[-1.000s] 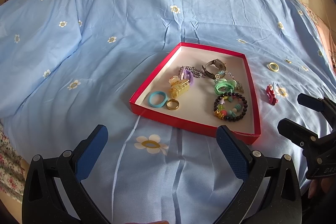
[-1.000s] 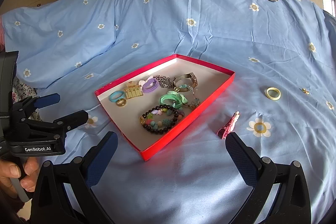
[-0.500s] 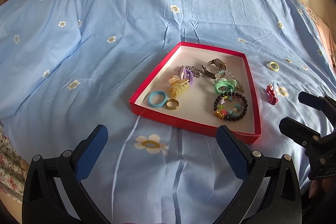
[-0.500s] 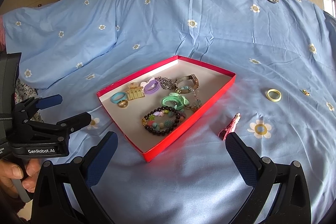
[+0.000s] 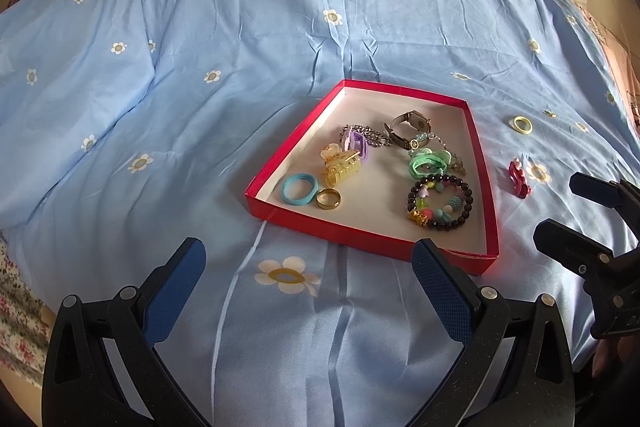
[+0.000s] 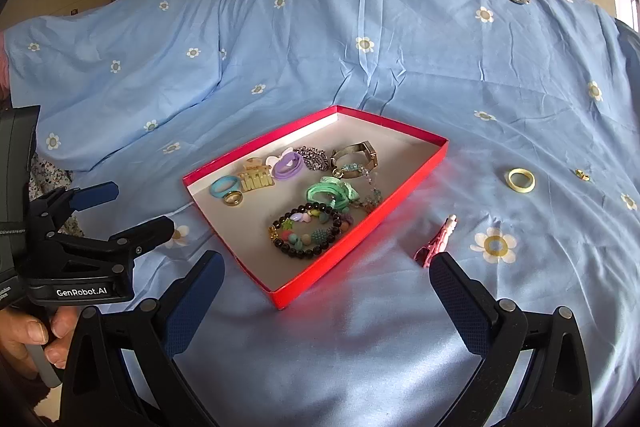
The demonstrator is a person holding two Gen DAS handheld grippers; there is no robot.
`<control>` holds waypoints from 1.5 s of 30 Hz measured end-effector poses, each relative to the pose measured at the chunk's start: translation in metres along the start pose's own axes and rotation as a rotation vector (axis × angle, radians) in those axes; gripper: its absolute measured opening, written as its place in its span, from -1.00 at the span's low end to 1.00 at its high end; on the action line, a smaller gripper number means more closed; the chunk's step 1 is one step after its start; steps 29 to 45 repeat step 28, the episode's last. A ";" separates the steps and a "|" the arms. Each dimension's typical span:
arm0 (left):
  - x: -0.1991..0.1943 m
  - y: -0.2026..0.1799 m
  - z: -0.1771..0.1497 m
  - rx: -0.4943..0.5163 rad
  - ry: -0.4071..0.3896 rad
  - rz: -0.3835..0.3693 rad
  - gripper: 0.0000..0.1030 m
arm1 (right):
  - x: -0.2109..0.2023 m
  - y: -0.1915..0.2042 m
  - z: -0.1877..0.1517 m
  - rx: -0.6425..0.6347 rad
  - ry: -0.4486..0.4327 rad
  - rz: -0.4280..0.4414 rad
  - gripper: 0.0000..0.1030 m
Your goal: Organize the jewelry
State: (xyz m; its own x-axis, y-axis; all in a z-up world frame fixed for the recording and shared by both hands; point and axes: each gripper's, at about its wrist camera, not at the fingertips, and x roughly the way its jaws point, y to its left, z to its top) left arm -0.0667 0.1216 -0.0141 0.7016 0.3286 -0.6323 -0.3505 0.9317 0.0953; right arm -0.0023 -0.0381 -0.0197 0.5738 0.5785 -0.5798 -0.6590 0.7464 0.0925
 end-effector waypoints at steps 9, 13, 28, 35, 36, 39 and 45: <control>0.004 0.001 0.001 0.008 0.006 -0.010 1.00 | 0.001 -0.004 -0.001 0.006 0.006 0.002 1.00; 0.005 0.000 0.002 0.010 0.007 -0.012 1.00 | 0.001 -0.006 -0.002 0.010 0.009 0.002 1.00; 0.008 -0.002 0.002 0.008 0.013 -0.020 1.00 | 0.013 -0.015 -0.003 0.030 0.056 0.001 1.00; 0.008 -0.002 0.002 0.008 0.013 -0.020 1.00 | 0.013 -0.015 -0.003 0.030 0.056 0.001 1.00; 0.008 -0.002 0.002 0.008 0.013 -0.020 1.00 | 0.013 -0.015 -0.003 0.030 0.056 0.001 1.00; 0.008 -0.002 0.002 0.008 0.013 -0.020 1.00 | 0.013 -0.015 -0.003 0.030 0.056 0.001 1.00; 0.008 -0.002 0.002 0.008 0.013 -0.020 1.00 | 0.013 -0.015 -0.003 0.030 0.056 0.001 1.00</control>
